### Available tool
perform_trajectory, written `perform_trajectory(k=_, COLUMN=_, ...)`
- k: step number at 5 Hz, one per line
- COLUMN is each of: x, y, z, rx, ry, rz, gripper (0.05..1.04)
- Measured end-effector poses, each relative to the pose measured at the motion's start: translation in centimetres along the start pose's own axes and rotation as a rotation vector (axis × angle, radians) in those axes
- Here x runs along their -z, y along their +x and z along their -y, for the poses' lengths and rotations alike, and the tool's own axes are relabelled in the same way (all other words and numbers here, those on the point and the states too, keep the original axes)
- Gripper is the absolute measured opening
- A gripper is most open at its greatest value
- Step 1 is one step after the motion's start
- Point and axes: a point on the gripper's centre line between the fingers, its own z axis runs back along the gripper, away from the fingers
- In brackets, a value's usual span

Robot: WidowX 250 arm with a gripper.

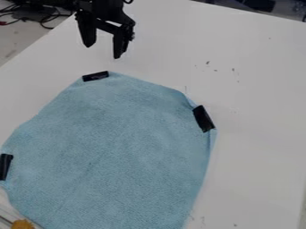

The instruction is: Fold the cloth from top right to the middle

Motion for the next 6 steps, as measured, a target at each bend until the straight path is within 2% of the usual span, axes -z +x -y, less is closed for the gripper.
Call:
perform_trajectory(k=1, x=1.3, y=-0.4, z=0.4, rx=-0.004, ry=-0.006, rz=-0.037, gripper=0.999)
perform_trajectory(k=2, x=2.0, y=-0.5, z=4.1, rx=-0.027, ry=0.03, rz=-0.035, gripper=0.999)
perform_trajectory(k=3, x=3.0, y=-1.4, z=7.3, rx=-0.021, ry=0.051, rz=-0.021, gripper=0.999)
perform_trajectory(k=4, x=3.1, y=-1.1, z=10.0, rx=-0.032, ry=0.033, rz=0.02, gripper=0.999)
perform_trajectory(k=5, x=2.0, y=-0.2, z=13.8, rx=-0.031, ry=-0.051, rz=0.055, gripper=0.999)
perform_trajectory(k=6, x=2.7, y=0.3, z=16.6, rx=-0.042, ry=-0.117, rz=0.058, gripper=0.999)
